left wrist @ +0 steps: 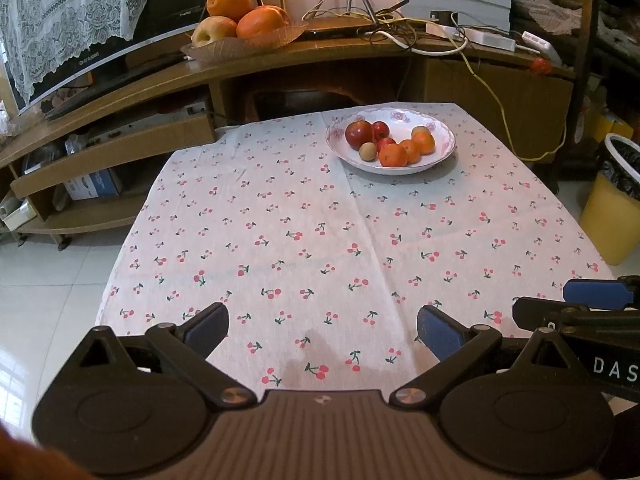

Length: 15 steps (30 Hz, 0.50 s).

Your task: Organize fruits

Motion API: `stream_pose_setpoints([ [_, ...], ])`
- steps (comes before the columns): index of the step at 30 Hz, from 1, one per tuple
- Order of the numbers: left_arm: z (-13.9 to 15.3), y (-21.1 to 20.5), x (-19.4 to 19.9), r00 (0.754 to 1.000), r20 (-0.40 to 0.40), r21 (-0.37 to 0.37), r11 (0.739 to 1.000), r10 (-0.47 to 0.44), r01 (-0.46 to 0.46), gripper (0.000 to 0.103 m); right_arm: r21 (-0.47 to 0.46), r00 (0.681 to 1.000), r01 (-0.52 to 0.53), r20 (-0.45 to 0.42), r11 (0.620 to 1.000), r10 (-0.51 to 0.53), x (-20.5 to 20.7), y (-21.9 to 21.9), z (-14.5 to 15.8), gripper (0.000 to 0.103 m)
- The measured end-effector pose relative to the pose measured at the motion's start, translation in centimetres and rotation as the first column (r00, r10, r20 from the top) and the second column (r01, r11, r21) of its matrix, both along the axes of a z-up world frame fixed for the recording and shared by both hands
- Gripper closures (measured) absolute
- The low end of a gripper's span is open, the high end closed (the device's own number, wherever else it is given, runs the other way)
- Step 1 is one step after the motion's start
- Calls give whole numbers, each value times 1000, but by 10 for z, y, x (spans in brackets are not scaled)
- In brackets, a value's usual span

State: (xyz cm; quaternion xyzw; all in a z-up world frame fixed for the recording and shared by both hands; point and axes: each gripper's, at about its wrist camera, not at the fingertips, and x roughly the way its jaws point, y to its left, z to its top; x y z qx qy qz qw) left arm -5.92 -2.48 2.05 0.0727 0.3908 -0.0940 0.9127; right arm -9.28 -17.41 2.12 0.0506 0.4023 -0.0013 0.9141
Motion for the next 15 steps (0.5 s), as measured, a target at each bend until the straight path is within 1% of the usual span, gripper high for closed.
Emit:
stream_pose_setpoints([
  [15, 0, 0, 1, 1000, -4, 0, 1000, 1, -1, 0, 1, 1000, -1, -7, 1000, 1, 0, 0, -1, 53],
])
